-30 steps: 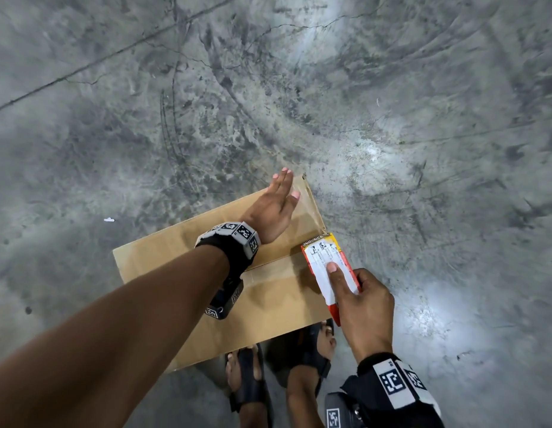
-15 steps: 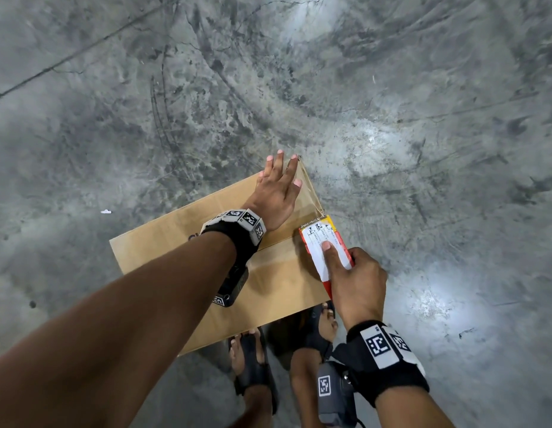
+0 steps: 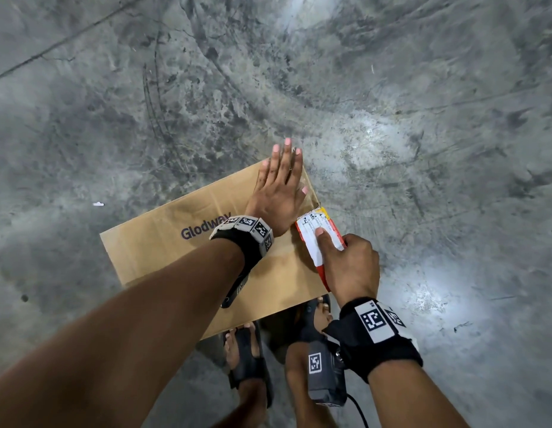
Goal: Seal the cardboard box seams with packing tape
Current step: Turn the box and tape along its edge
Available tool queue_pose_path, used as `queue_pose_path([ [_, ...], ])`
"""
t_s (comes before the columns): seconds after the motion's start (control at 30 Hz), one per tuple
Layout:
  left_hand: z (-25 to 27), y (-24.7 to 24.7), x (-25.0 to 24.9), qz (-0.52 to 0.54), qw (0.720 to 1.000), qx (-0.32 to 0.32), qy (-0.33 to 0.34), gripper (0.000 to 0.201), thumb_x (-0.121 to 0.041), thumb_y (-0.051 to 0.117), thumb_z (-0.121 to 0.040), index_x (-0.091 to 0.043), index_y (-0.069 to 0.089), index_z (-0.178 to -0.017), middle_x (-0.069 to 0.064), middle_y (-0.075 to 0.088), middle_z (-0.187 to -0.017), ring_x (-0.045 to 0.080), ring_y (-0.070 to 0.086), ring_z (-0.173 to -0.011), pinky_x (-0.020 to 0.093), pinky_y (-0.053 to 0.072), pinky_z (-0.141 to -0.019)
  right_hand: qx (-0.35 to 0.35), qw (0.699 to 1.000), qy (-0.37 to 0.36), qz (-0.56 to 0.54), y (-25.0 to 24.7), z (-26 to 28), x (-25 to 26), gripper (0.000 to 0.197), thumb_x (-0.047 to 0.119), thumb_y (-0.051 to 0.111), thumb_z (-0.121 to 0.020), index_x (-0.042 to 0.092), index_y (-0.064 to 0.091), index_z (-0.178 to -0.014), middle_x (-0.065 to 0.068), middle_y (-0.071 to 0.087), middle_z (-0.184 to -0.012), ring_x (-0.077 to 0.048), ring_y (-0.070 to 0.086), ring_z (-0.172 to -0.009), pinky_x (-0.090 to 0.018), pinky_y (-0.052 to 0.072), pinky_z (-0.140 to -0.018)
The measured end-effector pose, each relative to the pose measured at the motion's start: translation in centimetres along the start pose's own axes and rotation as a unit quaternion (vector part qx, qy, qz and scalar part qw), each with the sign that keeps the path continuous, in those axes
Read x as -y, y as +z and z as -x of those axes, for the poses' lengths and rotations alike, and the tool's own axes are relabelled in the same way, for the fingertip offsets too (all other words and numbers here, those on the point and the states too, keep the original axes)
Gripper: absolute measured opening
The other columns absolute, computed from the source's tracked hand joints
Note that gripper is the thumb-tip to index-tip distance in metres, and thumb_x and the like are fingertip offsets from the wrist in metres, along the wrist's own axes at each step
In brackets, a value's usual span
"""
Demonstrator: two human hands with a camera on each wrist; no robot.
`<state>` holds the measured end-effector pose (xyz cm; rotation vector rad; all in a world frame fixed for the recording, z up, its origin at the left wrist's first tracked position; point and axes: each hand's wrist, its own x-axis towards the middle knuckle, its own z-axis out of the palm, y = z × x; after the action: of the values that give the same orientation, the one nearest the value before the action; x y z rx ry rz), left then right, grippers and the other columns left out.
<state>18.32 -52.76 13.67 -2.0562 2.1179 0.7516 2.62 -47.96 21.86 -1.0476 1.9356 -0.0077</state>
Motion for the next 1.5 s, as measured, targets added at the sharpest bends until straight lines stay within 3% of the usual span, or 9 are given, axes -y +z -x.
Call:
queue_pose_path([
  [0.1,-0.2,0.5,0.2,-0.009,1.000,0.009,0.018,0.067,-0.044,0.021,-0.100,-0.013,0.003,-0.157,0.009,-0.003,-0.165,0.026,-0.004,-0.152,0.045,0.007,-0.123,0.005,1.000,0.002,0.004,-0.2,0.0,0.1,0.055,0.062,0.060,-0.090,0.008,0.065,-0.080,-0.019,0.073,-0.089,-0.041,0.067,-0.090,-0.041,0.052,-0.073],
  [0.27,-0.6,0.9,0.8,-0.025,0.999,0.022,0.013,0.067,-0.046,0.021,-0.100,-0.017,0.000,-0.156,0.007,-0.005,-0.165,0.024,-0.005,-0.152,0.040,0.000,-0.122,0.015,0.999,0.037,0.030,-0.1,-0.4,0.5,0.061,0.066,0.059,-0.087,0.010,0.074,-0.105,-0.017,0.074,-0.107,-0.039,0.067,-0.102,-0.042,0.056,-0.084],
  [0.4,-0.7,0.6,0.6,-0.033,0.999,0.041,0.007,0.077,-0.060,0.011,-0.093,-0.018,-0.004,-0.156,0.006,-0.010,-0.165,0.023,-0.010,-0.152,0.038,-0.007,-0.120,0.023,0.998,0.049,0.018,-0.8,0.4,0.4,0.057,0.064,0.059,-0.088,0.013,0.074,-0.109,-0.016,0.073,-0.112,-0.038,0.065,-0.109,-0.043,0.056,-0.088],
  [0.63,-0.5,0.0,0.4,-0.013,0.998,0.056,0.011,0.080,-0.061,0.022,-0.097,-0.019,-0.016,-0.154,0.006,-0.023,-0.162,0.022,-0.021,-0.149,0.042,-0.010,-0.122,0.012,0.997,0.074,0.034,-2.8,4.8,-3.9,0.054,0.063,0.059,-0.090,0.014,0.072,-0.111,-0.015,0.070,-0.113,-0.036,0.063,-0.112,-0.039,0.050,-0.088],
  [0.83,-0.3,0.2,0.2,-0.045,0.996,0.071,0.012,0.116,-0.086,0.032,-0.075,-0.017,-0.019,-0.153,0.007,-0.025,-0.162,0.024,-0.022,-0.149,0.041,-0.011,-0.120,0.015,0.994,0.099,0.036,-1.7,3.6,-4.1,0.056,0.062,0.060,-0.092,0.013,0.072,-0.116,-0.016,0.068,-0.122,-0.038,0.064,-0.115,-0.040,0.049,-0.092],
  [1.0,1.4,0.9,-1.5,-0.090,0.995,0.031,0.020,0.098,-0.072,0.027,-0.089,-0.009,-0.009,-0.155,0.020,-0.014,-0.162,0.038,-0.012,-0.150,0.049,0.000,-0.122,0.011,0.994,0.102,0.023,-1.3,3.6,-4.6,0.059,0.062,0.060,-0.091,0.011,0.071,-0.117,-0.019,0.068,-0.123,-0.039,0.063,-0.116,-0.042,0.049,-0.094],
  [1.1,3.3,2.1,-2.5,-0.050,0.996,0.049,0.062,0.089,-0.064,0.026,-0.096,-0.004,-0.008,-0.154,0.016,-0.015,-0.163,0.032,-0.014,-0.150,0.045,-0.001,-0.123,0.008,0.996,0.088,0.016,-1.2,3.6,-4.8,0.058,0.062,0.060,-0.090,0.010,0.073,-0.114,-0.021,0.069,-0.120,-0.040,0.064,-0.113,-0.042,0.051,-0.092],
  [1.33,3.0,3.5,-2.1,-0.059,0.995,0.057,0.056,0.096,-0.072,0.024,-0.091,-0.009,-0.013,-0.154,0.010,-0.018,-0.163,0.027,-0.017,-0.150,0.042,-0.006,-0.122,-0.002,0.997,0.081,0.012,-0.8,3.0,-5.6,0.059,0.061,0.062,-0.090,0.009,0.070,-0.118,-0.019,0.066,-0.125,-0.038,0.062,-0.117,-0.041,0.050,-0.094],
  [1.5,3.1,3.3,-2.3,-0.057,0.995,0.055,0.055,0.096,-0.073,0.022,-0.091,-0.009,-0.013,-0.154,0.010,-0.017,-0.164,0.026,-0.017,-0.151,0.042,-0.006,-0.122,-0.006,0.998,0.058,-0.001,-1.2,3.9,-6.3,0.056,0.062,0.060,-0.089,0.011,0.074,-0.107,-0.019,0.071,-0.115,-0.039,0.063,-0.112,-0.041,0.051,-0.089],
])
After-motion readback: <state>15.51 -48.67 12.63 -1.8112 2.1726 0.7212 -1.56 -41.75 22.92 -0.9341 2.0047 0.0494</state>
